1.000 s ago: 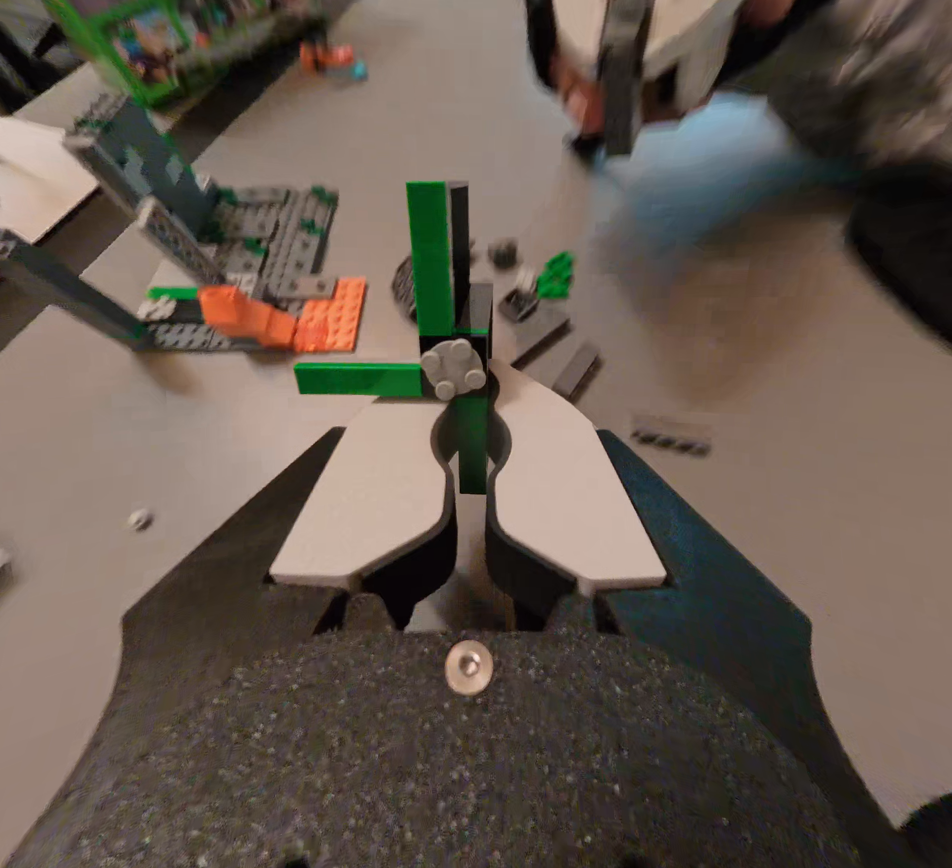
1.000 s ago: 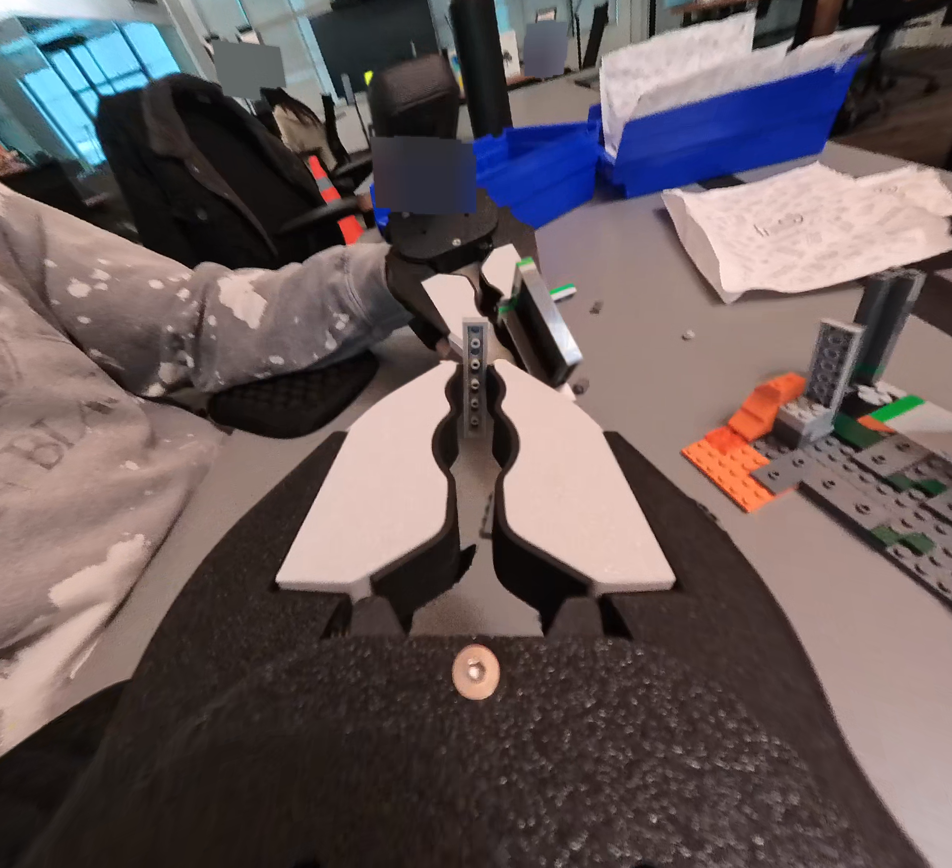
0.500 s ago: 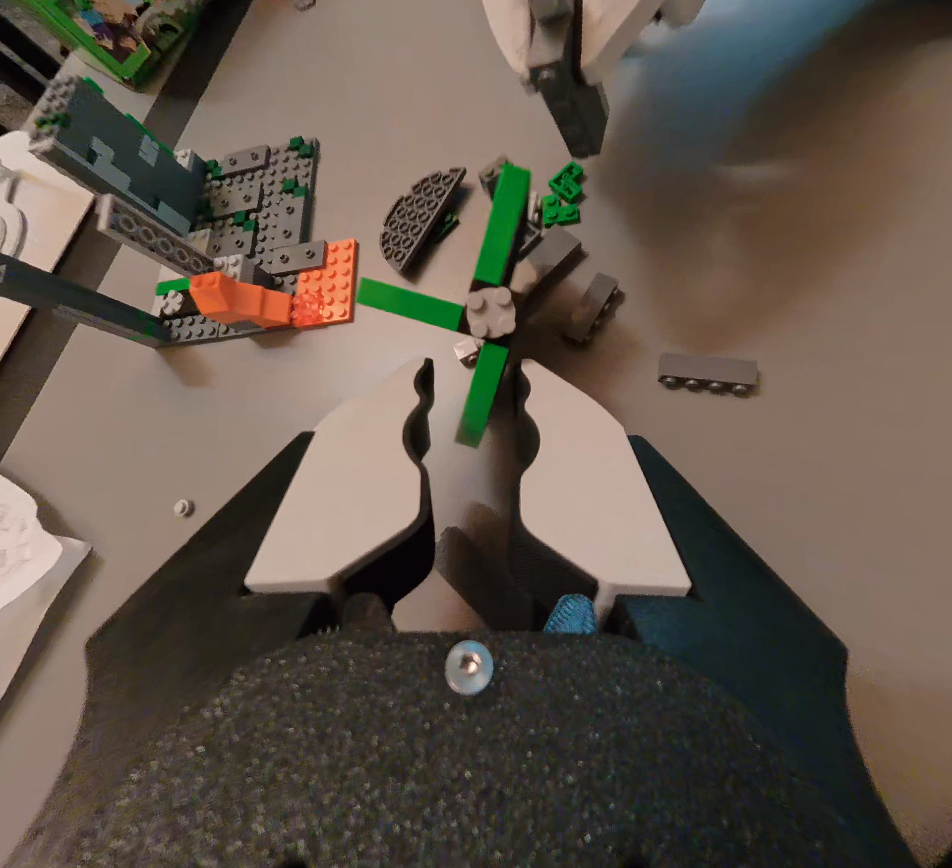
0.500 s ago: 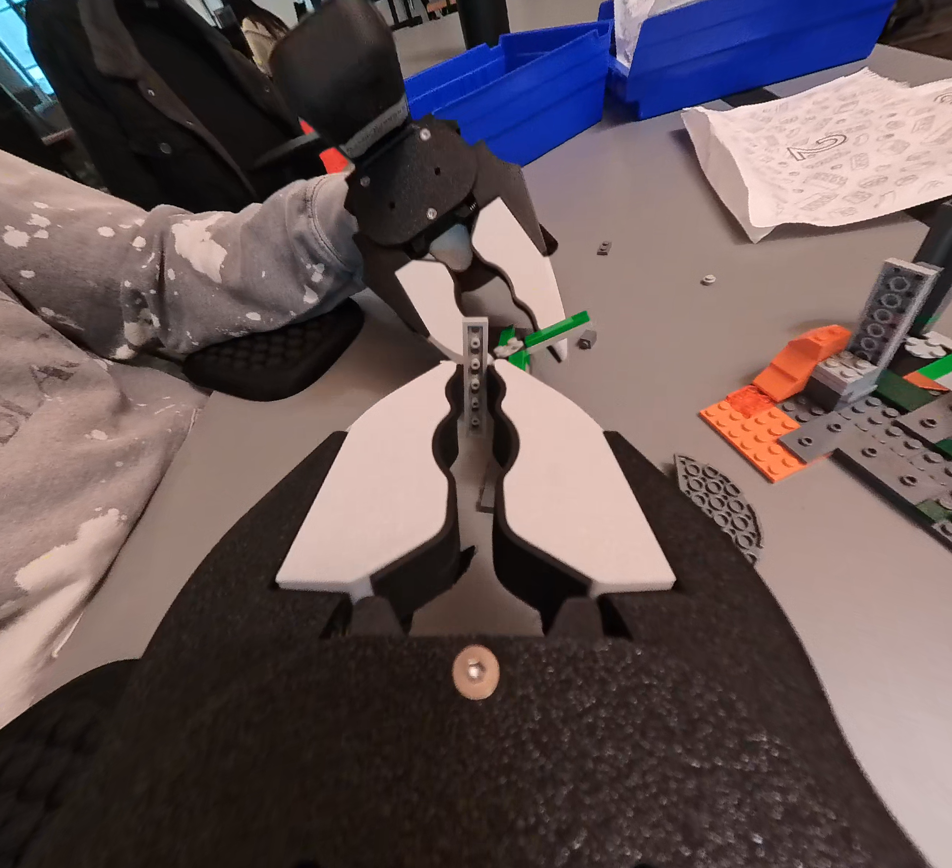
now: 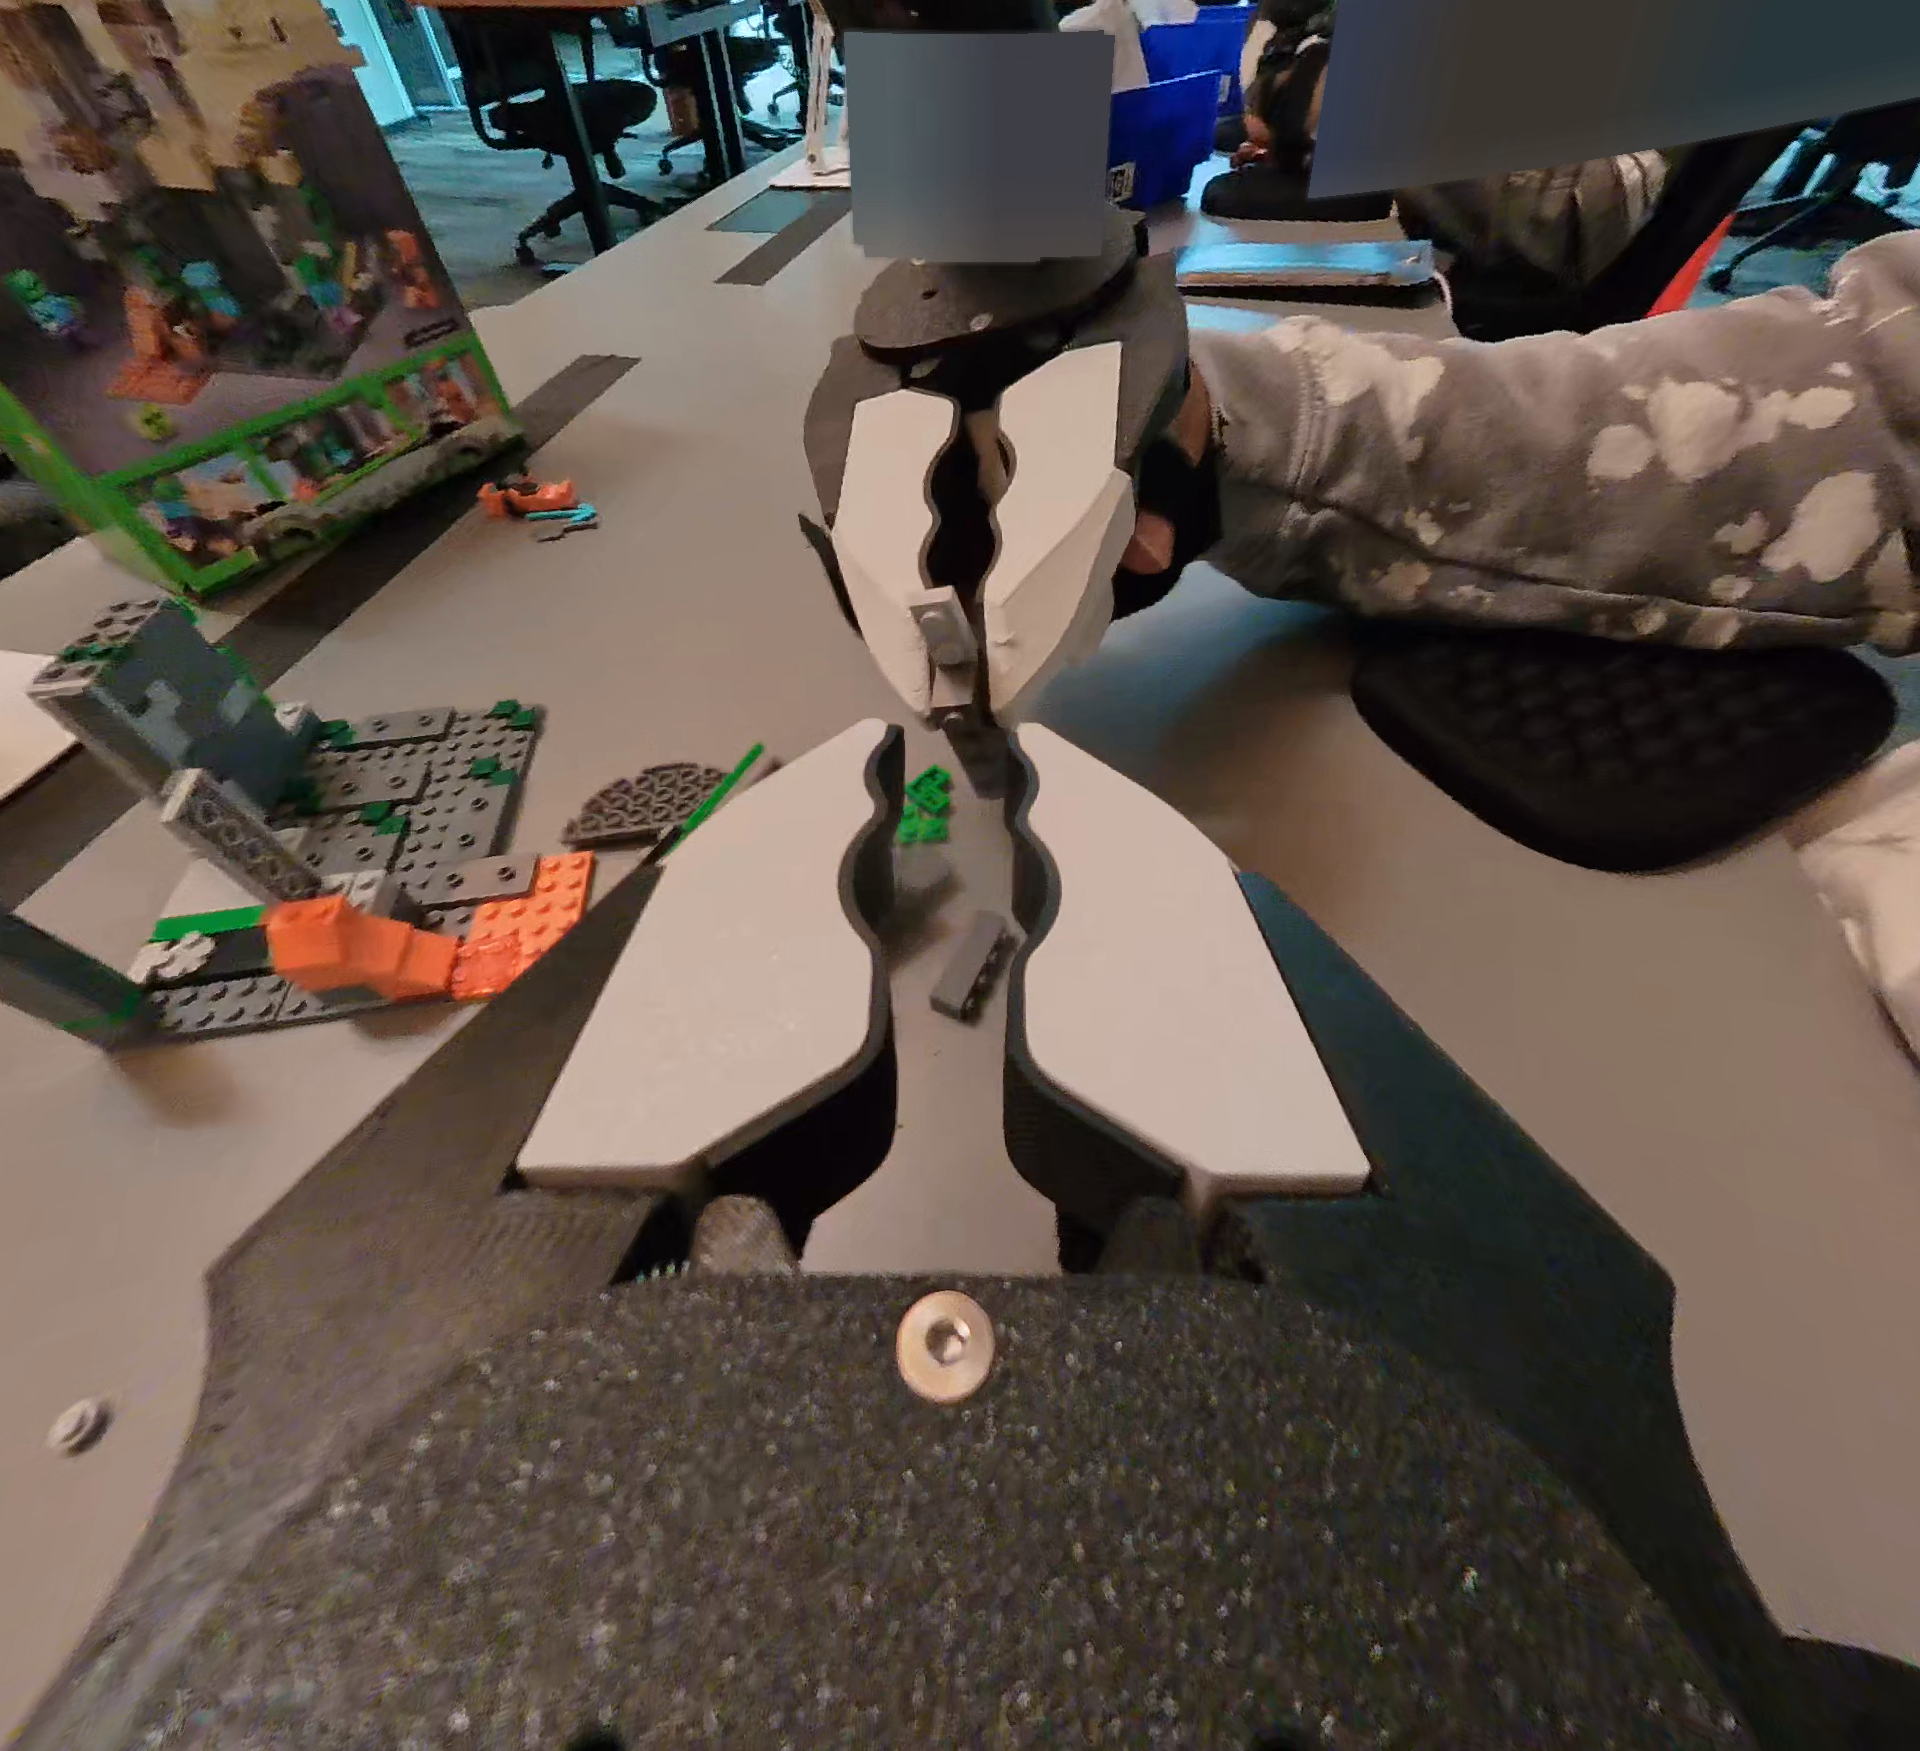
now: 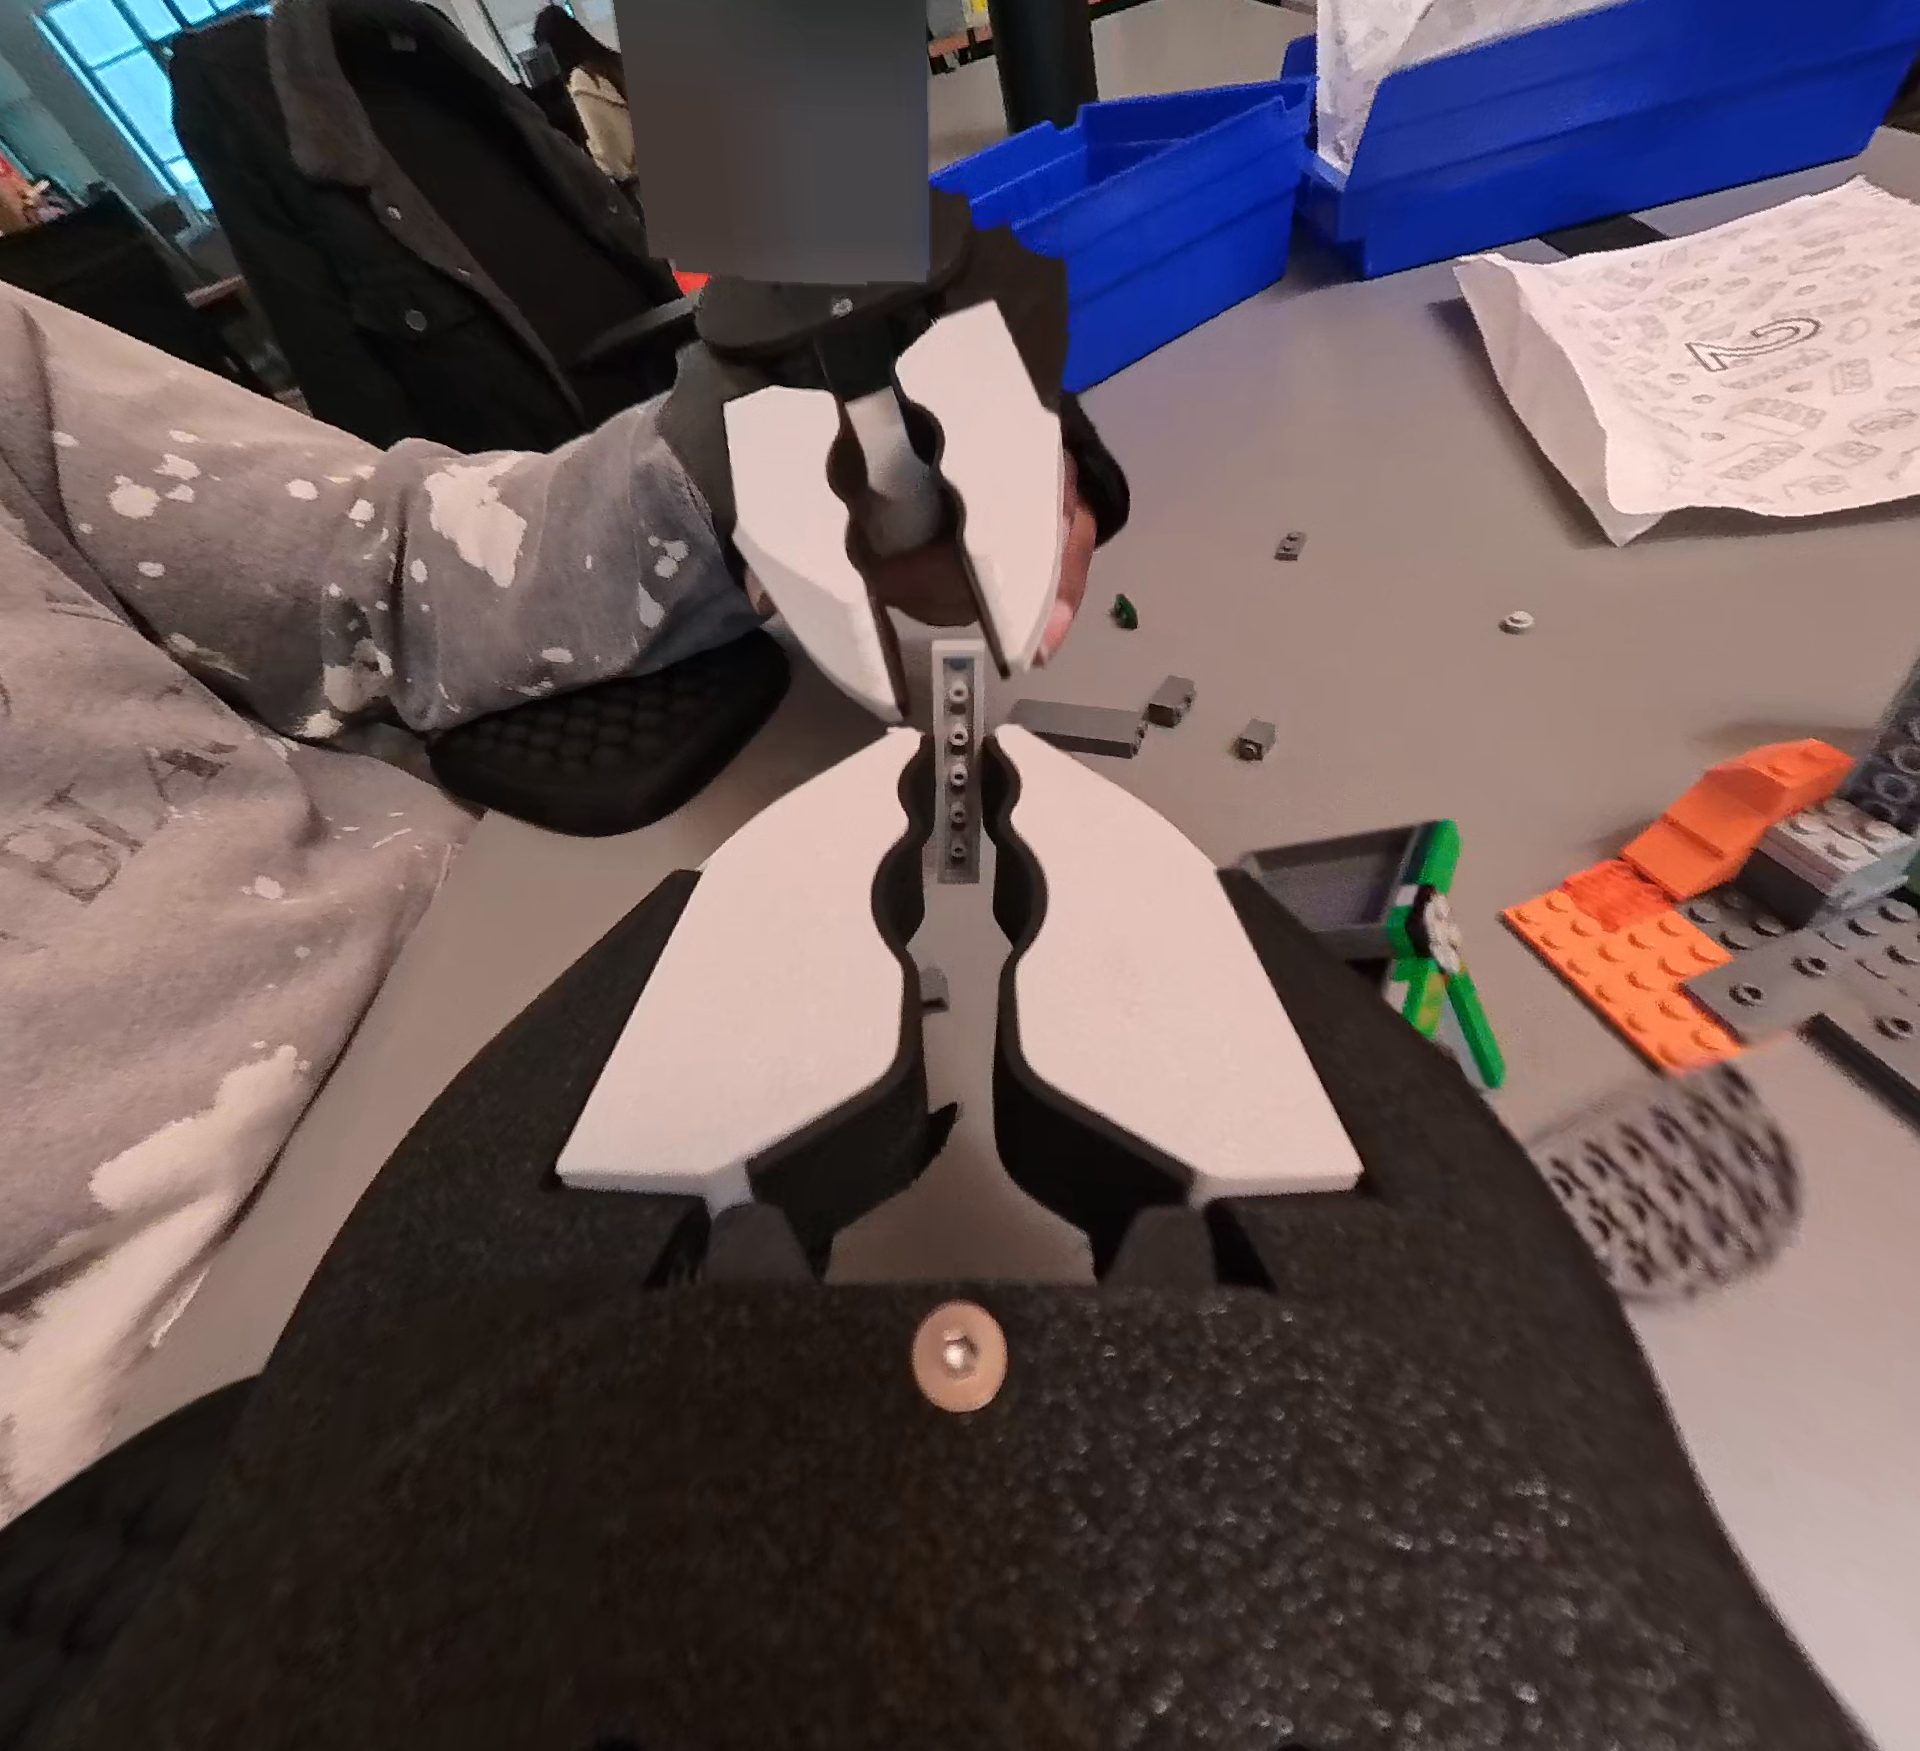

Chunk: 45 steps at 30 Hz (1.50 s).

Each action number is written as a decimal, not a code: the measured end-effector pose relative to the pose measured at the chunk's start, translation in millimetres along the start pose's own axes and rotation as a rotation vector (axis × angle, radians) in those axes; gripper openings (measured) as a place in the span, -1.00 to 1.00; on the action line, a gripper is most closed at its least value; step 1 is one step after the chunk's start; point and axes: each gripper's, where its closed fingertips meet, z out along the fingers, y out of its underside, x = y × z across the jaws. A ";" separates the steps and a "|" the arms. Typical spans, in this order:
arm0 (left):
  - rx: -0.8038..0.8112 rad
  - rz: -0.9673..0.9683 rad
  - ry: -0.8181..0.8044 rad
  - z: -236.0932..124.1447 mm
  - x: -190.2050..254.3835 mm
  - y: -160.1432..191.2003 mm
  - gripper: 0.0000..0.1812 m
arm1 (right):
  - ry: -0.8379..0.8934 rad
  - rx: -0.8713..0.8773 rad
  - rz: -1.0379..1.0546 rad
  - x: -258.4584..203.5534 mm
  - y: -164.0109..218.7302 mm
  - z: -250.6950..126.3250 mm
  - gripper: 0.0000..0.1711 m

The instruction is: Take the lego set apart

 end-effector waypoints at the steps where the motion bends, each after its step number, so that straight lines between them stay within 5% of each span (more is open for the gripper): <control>1: 0.003 0.001 0.002 2.3 1.2 -0.2 -0.81 | -0.009 0.010 -0.001 -1.7 -1.8 0.2 -0.91; 12: 0.140 -0.106 0.041 10.4 6.5 -19.1 -0.84 | -0.044 0.175 0.003 -7.4 -27.9 -7.2 -0.91; 28: 0.189 -0.105 -0.143 16.5 -12.5 -28.6 -0.91 | -0.007 0.320 0.039 2.1 -47.7 -24.3 -0.80; 33: 0.110 -0.034 -0.265 23.8 -22.3 -20.4 -0.91 | 0.091 0.316 0.013 13.0 -49.3 -23.2 -0.84; 40: 0.104 0.093 -0.607 17.6 -74.9 -26.2 -0.91 | 0.520 0.267 0.028 72.3 -59.7 -30.2 -0.92; 45: 0.114 0.193 -0.756 15.6 -98.3 -37.2 -0.91 | 0.665 0.353 0.123 99.7 -74.2 -32.9 -0.93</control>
